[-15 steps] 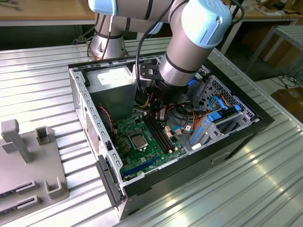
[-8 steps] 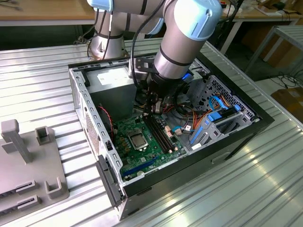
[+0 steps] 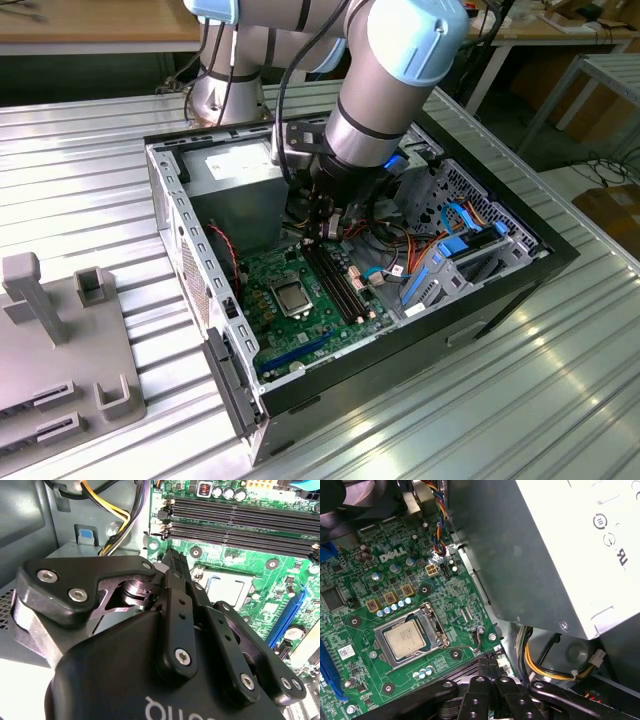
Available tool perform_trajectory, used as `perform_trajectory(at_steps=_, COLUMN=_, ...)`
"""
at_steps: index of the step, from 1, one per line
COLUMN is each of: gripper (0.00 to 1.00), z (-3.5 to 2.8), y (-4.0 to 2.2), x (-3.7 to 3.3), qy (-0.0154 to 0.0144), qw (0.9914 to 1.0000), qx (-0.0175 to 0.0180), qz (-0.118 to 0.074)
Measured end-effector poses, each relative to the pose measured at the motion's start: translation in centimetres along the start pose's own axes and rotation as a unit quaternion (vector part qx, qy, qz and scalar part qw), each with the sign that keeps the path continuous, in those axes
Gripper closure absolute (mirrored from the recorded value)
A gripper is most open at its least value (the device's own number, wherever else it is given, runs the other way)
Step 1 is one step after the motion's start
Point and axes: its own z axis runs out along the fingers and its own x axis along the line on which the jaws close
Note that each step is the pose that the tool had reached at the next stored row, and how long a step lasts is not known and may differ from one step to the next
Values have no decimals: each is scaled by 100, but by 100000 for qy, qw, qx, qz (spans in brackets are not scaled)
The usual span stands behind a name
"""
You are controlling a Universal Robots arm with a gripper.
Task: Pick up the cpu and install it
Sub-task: 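Install the first cpu locking lever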
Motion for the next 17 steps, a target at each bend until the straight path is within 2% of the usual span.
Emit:
perform_trajectory(at_steps=11, gripper=89, z=39, y=29, x=-49, qy=-23, qw=100000, qx=-10, qz=-14)
perform_trajectory(at_steps=17, gripper=89, z=62, y=108, x=-37, qy=-45, qw=100000, qx=35, qz=-23)
